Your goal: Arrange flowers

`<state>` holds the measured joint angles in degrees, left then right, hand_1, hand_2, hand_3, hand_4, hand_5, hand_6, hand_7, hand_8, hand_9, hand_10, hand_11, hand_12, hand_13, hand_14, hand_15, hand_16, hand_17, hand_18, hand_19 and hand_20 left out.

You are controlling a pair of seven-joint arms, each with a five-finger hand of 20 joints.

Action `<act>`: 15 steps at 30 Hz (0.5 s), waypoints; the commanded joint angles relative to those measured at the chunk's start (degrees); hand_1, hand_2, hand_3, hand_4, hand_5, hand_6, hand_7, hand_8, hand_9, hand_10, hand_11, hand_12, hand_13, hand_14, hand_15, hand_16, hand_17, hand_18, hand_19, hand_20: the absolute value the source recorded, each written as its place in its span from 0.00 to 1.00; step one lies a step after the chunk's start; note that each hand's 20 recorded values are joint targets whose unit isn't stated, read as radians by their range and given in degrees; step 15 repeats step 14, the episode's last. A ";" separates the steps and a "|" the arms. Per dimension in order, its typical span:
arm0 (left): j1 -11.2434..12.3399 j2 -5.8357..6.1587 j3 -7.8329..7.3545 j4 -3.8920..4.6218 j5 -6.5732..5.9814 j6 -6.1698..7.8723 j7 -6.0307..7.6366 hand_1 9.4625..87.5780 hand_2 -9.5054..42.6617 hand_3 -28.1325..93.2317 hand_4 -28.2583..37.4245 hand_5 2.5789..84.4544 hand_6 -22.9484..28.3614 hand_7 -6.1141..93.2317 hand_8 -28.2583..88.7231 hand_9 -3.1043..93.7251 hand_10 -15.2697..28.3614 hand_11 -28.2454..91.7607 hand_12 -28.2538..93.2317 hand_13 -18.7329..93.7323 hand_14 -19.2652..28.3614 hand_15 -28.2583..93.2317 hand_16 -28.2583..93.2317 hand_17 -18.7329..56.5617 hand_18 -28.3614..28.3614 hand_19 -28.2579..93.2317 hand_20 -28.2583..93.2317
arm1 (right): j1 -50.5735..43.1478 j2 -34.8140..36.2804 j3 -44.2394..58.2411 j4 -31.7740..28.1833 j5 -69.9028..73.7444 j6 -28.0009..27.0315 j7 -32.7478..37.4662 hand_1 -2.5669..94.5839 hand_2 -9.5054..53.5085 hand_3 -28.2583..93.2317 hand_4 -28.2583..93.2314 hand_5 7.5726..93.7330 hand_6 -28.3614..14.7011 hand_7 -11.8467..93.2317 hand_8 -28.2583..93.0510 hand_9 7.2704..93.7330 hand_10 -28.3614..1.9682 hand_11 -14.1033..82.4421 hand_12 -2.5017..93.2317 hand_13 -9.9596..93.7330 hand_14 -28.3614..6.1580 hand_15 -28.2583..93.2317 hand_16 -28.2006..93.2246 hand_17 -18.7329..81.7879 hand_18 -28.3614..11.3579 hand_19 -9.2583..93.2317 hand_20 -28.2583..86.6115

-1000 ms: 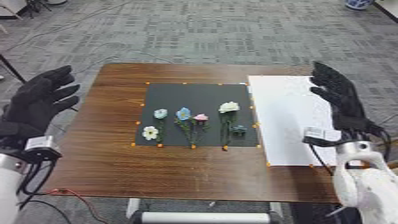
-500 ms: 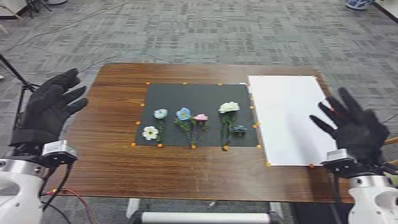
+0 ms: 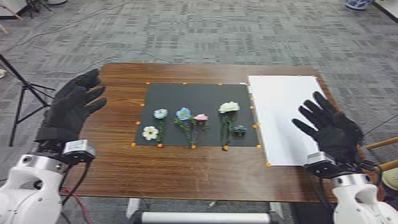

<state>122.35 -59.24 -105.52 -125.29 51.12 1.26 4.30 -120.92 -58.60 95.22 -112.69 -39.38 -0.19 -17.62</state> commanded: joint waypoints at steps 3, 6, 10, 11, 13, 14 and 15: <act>6.32 -0.26 -6.00 -2.19 -2.34 -2.38 -2.40 0.22 0.07 0.76 0.00 0.17 0.47 0.35 0.13 0.14 0.55 0.47 0.36 0.20 0.67 0.58 0.17 0.10 0.90 0.53 0.30 | 2.47 -0.55 -2.30 0.93 -2.94 0.02 -1.05 0.15 0.08 0.94 0.02 0.24 0.57 0.21 0.17 0.22 0.54 0.16 0.25 0.24 0.50 0.31 0.46 0.13 0.22 0.42 0.34; 9.14 -1.59 -8.09 -3.31 -2.50 -2.30 -2.57 0.24 0.04 0.72 0.00 0.16 0.47 0.35 0.13 0.13 0.55 0.46 0.36 0.20 0.67 0.56 0.17 0.09 0.94 0.53 0.29 | 4.63 -1.89 -4.25 1.77 -3.83 -0.49 -2.65 0.16 0.08 0.94 0.02 0.25 0.64 0.22 0.17 0.22 0.59 0.16 0.25 0.24 0.51 0.30 0.46 0.13 0.25 0.41 0.33; 4.82 0.27 -5.19 -1.18 -2.82 -2.90 -3.03 0.22 0.01 0.74 0.00 0.15 0.46 0.35 0.13 0.12 0.54 0.44 0.37 0.19 0.68 0.52 0.17 0.08 0.95 0.53 0.28 | 4.76 -2.06 -3.94 1.57 -3.62 0.17 -3.26 0.17 0.08 0.94 0.02 0.26 0.69 0.22 0.16 0.22 0.64 0.16 0.25 0.23 0.52 0.30 0.47 0.12 0.24 0.41 0.34; 3.53 0.81 -4.48 -0.76 -2.66 -3.50 -3.01 0.22 0.00 0.75 0.00 0.15 0.46 0.35 0.13 0.12 0.54 0.44 0.37 0.19 0.68 0.52 0.17 0.08 0.94 0.54 0.28 | 4.88 -1.82 -3.89 1.54 -3.71 0.33 -3.48 0.17 0.07 0.94 0.02 0.26 0.69 0.22 0.16 0.22 0.66 0.16 0.25 0.23 0.53 0.30 0.47 0.12 0.23 0.41 0.34; 3.36 1.33 -4.32 -0.89 -2.46 -3.77 -3.48 0.21 0.00 0.75 0.00 0.15 0.46 0.35 0.14 0.12 0.54 0.44 0.38 0.19 0.67 0.53 0.18 0.08 0.94 0.54 0.28 | 5.54 -1.80 -4.21 1.92 -4.02 0.43 -3.76 0.17 0.07 0.94 0.02 0.27 0.69 0.22 0.16 0.22 0.67 0.16 0.25 0.23 0.54 0.29 0.47 0.12 0.23 0.41 0.34; 3.78 1.15 -4.32 -0.99 -2.54 -3.53 -3.16 0.21 0.00 0.76 0.00 0.15 0.46 0.35 0.14 0.12 0.54 0.44 0.38 0.19 0.67 0.54 0.18 0.08 0.94 0.54 0.28 | 5.98 -1.62 -4.71 2.11 -3.96 0.97 -4.19 0.17 0.06 0.94 0.02 0.27 0.69 0.22 0.16 0.23 0.69 0.16 0.24 0.24 0.54 0.28 0.47 0.12 0.23 0.41 0.34; 3.78 1.15 -4.32 -0.99 -2.54 -3.53 -3.16 0.21 0.00 0.76 0.00 0.15 0.46 0.35 0.14 0.12 0.54 0.44 0.38 0.19 0.67 0.54 0.18 0.08 0.94 0.54 0.28 | 5.98 -1.62 -4.71 2.11 -3.96 0.97 -4.19 0.17 0.06 0.94 0.02 0.27 0.69 0.22 0.16 0.23 0.69 0.16 0.24 0.24 0.54 0.28 0.47 0.12 0.23 0.41 0.34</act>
